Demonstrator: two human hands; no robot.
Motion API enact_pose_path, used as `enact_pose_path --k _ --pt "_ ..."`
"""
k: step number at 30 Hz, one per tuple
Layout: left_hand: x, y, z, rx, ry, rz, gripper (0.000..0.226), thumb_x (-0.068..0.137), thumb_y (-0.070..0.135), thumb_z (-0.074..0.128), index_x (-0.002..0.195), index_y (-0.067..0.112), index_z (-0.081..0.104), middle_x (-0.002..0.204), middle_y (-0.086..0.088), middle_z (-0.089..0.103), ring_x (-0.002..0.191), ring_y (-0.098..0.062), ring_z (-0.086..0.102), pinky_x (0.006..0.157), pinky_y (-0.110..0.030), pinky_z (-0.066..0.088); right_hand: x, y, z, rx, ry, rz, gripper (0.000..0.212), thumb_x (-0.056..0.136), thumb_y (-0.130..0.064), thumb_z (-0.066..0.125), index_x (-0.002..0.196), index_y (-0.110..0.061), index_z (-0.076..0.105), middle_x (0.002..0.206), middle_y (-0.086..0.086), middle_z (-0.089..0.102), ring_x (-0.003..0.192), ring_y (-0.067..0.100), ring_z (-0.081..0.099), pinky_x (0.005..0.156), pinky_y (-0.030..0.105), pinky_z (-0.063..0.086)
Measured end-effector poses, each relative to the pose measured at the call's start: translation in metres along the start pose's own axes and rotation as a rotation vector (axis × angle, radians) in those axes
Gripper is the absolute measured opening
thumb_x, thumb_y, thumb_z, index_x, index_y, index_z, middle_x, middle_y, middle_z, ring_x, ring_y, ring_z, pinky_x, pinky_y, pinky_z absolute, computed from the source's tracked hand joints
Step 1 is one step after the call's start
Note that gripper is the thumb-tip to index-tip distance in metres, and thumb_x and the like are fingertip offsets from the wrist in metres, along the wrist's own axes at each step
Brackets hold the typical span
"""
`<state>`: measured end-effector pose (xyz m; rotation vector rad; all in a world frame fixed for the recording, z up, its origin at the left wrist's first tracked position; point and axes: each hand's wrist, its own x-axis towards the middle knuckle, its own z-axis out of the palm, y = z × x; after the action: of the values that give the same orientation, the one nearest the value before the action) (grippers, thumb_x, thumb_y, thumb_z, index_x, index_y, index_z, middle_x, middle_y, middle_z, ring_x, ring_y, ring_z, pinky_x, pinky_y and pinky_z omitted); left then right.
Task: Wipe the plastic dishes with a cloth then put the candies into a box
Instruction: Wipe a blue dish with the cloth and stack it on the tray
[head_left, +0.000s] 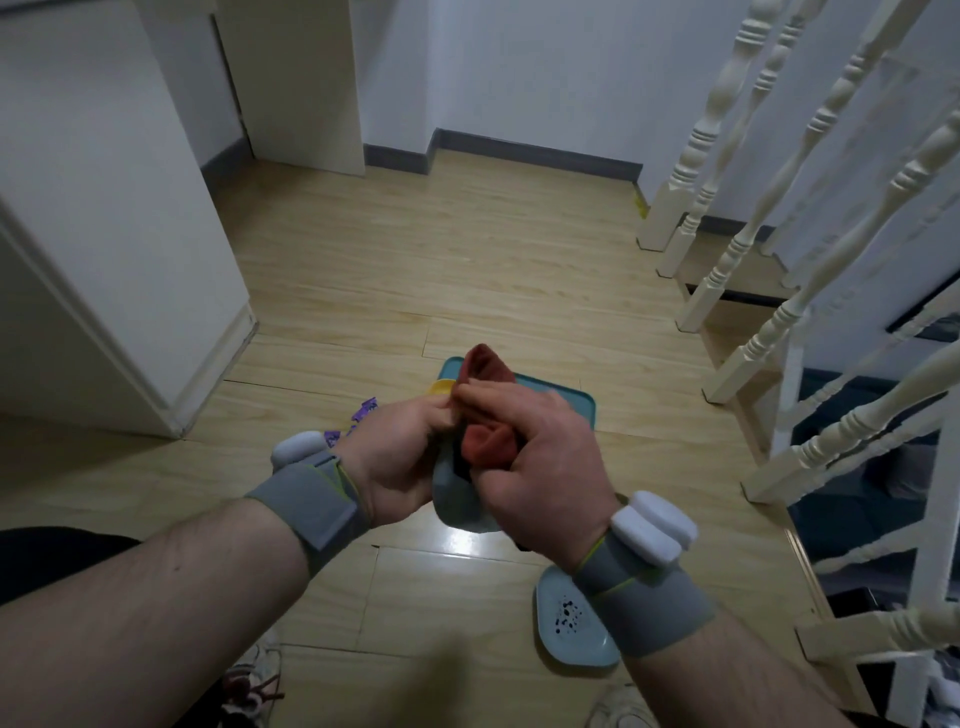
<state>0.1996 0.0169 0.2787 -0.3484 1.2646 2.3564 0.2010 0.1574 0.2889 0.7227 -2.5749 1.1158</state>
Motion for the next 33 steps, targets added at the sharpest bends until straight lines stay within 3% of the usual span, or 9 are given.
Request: enact_pose_path --k 3,6,11,15,17,21,25,28,33 --pt "0.005 0.003 -0.005 -0.277 0.037 -0.09 0.023 0.094 0.012 0.045 0.098 0.0 0.064 0.09 -0.016 0.066 0.073 -0.022 0.068 0.062 -0.029 0.06 -0.004 0.0 0.011 0.017 -0.049 -0.03 0.045 0.068 -0.027 0.052 0.106 -0.024 0.074 0.108 -0.009 0.073 0.089 0.006 0.059 0.084 0.012 0.039" --pt "0.013 0.01 -0.019 -0.374 0.157 -0.124 0.038 0.103 0.029 0.037 0.091 0.002 0.06 0.086 -0.012 0.06 0.075 -0.02 0.062 0.072 -0.03 0.057 -0.01 0.0 0.021 0.009 -0.124 -0.09 0.035 0.07 -0.022 0.061 0.101 -0.031 0.074 0.11 -0.017 0.071 0.086 0.019 0.063 0.076 0.029 0.048" --pt "0.016 0.022 -0.027 -0.418 0.189 -0.092 0.052 0.102 0.037 0.036 0.13 -0.002 0.055 0.127 -0.023 0.062 0.115 -0.033 0.061 0.094 -0.049 0.051 -0.011 0.003 0.024 -0.05 -0.025 -0.192 0.036 0.071 -0.024 0.059 0.103 -0.034 0.073 0.113 -0.02 0.069 0.081 0.021 0.055 0.064 0.036 0.052" --pt "0.015 0.034 -0.029 -0.515 0.18 0.013 0.048 0.103 0.03 0.036 0.133 -0.003 0.052 0.128 -0.025 0.06 0.103 -0.037 0.067 0.073 -0.059 0.053 -0.012 0.014 0.019 -0.077 0.138 -0.228 0.043 0.078 -0.021 0.059 0.12 -0.024 0.067 0.128 -0.008 0.063 0.098 0.021 0.061 0.083 0.029 0.048" --pt "0.013 0.033 -0.028 -0.499 0.145 0.047 0.045 0.102 0.029 0.038 0.131 -0.001 0.055 0.126 -0.023 0.063 0.104 -0.036 0.067 0.073 -0.057 0.054 -0.01 0.019 0.013 -0.049 0.257 -0.158 0.045 0.08 -0.021 0.056 0.124 -0.016 0.064 0.125 -0.001 0.065 0.104 0.014 0.059 0.087 0.028 0.047" --pt "0.01 0.029 -0.026 -0.403 0.073 0.031 0.042 0.097 0.029 0.044 0.126 0.003 0.06 0.129 -0.016 0.064 0.118 -0.029 0.061 0.083 -0.056 0.051 -0.004 0.024 -0.002 0.27 0.353 0.303 0.057 0.067 -0.019 0.061 0.124 -0.022 0.065 0.108 -0.024 0.063 0.099 -0.007 0.061 0.091 0.015 0.048" --pt "0.005 0.026 -0.024 -0.3 -0.007 0.008 0.043 0.091 0.027 0.046 0.119 0.002 0.067 0.118 -0.015 0.069 0.103 -0.027 0.07 0.083 -0.049 0.056 0.012 0.044 -0.018 0.571 0.301 0.605 0.054 0.055 -0.01 0.055 0.104 -0.013 0.075 0.094 -0.003 0.075 0.092 0.013 0.069 0.092 0.046 0.054" --pt "0.005 0.024 -0.024 -0.223 -0.037 0.022 0.046 0.089 0.024 0.048 0.129 0.005 0.059 0.126 -0.016 0.065 0.109 -0.027 0.066 0.087 -0.049 0.056 0.015 0.048 -0.022 0.63 0.252 0.631 0.053 0.052 -0.004 0.053 0.099 -0.008 0.075 0.089 0.006 0.075 0.086 0.022 0.069 0.088 0.052 0.055" --pt "0.002 0.019 -0.015 0.037 0.019 0.082 0.015 0.091 0.016 0.048 0.095 0.007 0.059 0.082 -0.01 0.061 0.069 -0.019 0.062 0.061 -0.03 0.057 0.02 0.045 -0.022 0.541 0.242 0.52 0.05 0.054 -0.005 0.054 0.096 -0.022 0.074 0.099 -0.002 0.075 0.101 0.015 0.068 0.097 0.044 0.051"
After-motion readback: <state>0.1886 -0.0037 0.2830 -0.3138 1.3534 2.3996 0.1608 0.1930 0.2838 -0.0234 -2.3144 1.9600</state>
